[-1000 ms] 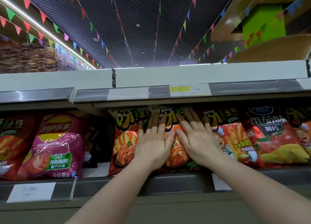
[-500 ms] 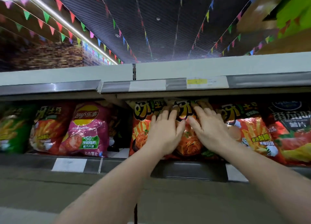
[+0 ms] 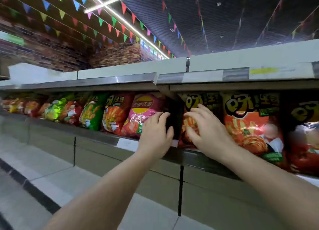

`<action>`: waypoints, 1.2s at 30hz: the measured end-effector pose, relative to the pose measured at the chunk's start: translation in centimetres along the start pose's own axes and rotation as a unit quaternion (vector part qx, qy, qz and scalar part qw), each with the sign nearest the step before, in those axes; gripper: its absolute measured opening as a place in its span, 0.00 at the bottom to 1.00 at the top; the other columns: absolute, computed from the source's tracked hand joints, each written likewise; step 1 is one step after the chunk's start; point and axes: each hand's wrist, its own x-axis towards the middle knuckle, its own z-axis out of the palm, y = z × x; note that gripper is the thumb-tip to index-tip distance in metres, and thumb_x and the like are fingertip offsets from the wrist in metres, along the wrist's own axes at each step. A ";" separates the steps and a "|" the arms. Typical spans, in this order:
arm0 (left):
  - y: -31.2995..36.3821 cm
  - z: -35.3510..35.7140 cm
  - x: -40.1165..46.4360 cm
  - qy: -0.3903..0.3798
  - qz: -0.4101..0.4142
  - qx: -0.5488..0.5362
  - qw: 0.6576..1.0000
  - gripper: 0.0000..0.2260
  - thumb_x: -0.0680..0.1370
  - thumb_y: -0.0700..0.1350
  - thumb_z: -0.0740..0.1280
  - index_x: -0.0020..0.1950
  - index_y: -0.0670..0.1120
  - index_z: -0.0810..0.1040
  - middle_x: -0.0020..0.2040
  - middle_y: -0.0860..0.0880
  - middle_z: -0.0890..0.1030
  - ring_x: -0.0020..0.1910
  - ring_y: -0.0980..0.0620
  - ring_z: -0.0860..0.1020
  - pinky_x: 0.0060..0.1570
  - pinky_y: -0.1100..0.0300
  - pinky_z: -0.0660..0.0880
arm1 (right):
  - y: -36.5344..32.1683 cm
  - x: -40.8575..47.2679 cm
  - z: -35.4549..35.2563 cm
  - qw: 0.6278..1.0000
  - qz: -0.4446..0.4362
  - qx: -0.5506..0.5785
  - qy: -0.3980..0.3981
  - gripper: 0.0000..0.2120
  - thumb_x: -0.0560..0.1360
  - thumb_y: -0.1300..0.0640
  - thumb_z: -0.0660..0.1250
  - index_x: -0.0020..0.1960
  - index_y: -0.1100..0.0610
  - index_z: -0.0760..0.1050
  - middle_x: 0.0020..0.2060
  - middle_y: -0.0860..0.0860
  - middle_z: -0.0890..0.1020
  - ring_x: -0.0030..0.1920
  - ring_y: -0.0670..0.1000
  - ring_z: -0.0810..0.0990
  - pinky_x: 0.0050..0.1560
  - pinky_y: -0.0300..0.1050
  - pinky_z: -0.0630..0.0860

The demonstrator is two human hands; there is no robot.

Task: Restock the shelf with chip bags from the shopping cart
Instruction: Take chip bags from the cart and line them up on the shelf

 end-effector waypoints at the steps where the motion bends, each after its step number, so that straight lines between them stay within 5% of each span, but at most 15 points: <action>1: -0.9 -0.5 -0.3 0.002 -0.020 0.012 1.000 0.21 0.80 0.48 0.59 0.73 0.46 0.64 0.71 0.47 0.67 0.70 0.47 0.64 0.67 0.55 0.59 | -0.5 0.1 0.5 1.000 -0.001 0.006 -0.011 0.21 0.78 0.55 0.58 0.71 0.53 0.66 0.71 0.49 0.66 0.75 0.47 0.54 0.71 0.39 0.51; 6: -5.0 -2.0 -0.7 -0.010 -0.091 0.028 0.995 0.22 0.81 0.49 0.58 0.74 0.45 0.62 0.73 0.46 0.65 0.70 0.46 0.63 0.68 0.53 0.60 | -2.9 1.2 3.0 0.997 0.013 0.050 -0.053 0.21 0.79 0.54 0.58 0.71 0.55 0.64 0.69 0.50 0.68 0.70 0.48 0.63 0.67 0.40 0.60; 11: -9.3 -2.5 0.6 0.003 -0.076 0.010 0.997 0.21 0.82 0.49 0.56 0.74 0.45 0.63 0.72 0.46 0.65 0.71 0.47 0.63 0.68 0.55 0.58 | -5.0 4.0 6.0 0.998 0.032 0.025 -0.056 0.22 0.79 0.52 0.58 0.72 0.56 0.63 0.69 0.51 0.68 0.70 0.49 0.63 0.68 0.41 0.60; 15: -13.3 -2.2 2.3 -0.016 -0.014 0.017 1.000 0.22 0.82 0.51 0.55 0.75 0.45 0.60 0.75 0.46 0.61 0.73 0.48 0.59 0.70 0.54 0.55 | -7.0 6.7 9.6 0.999 0.039 -0.018 -0.023 0.23 0.79 0.54 0.57 0.73 0.56 0.60 0.71 0.52 0.64 0.73 0.50 0.58 0.71 0.43 0.56; 21: -18.1 -1.0 5.1 -0.132 0.157 0.050 0.977 0.27 0.82 0.57 0.49 0.78 0.49 0.47 0.79 0.49 0.44 0.77 0.52 0.43 0.74 0.55 0.45 | -8.1 9.1 13.7 0.981 0.086 -0.151 -0.087 0.27 0.82 0.48 0.48 0.77 0.49 0.43 0.77 0.51 0.43 0.76 0.52 0.40 0.74 0.49 0.39; 29: -19.4 -0.6 6.7 -0.112 0.217 -0.044 0.969 0.32 0.76 0.59 0.64 0.76 0.52 0.56 0.75 0.52 0.55 0.73 0.52 0.54 0.69 0.55 0.58 | -8.0 8.8 14.2 0.977 0.128 -0.133 -0.107 0.30 0.80 0.47 0.54 0.77 0.47 0.42 0.76 0.48 0.41 0.76 0.48 0.38 0.74 0.44 0.40; 36: -20.4 -0.9 6.5 -0.128 0.219 -0.068 0.965 0.34 0.74 0.60 0.67 0.75 0.54 0.57 0.74 0.51 0.57 0.73 0.51 0.55 0.70 0.53 0.56 | -9.6 9.5 13.1 0.968 0.160 -0.151 -0.117 0.31 0.78 0.46 0.60 0.76 0.47 0.50 0.77 0.49 0.48 0.76 0.50 0.44 0.74 0.46 0.47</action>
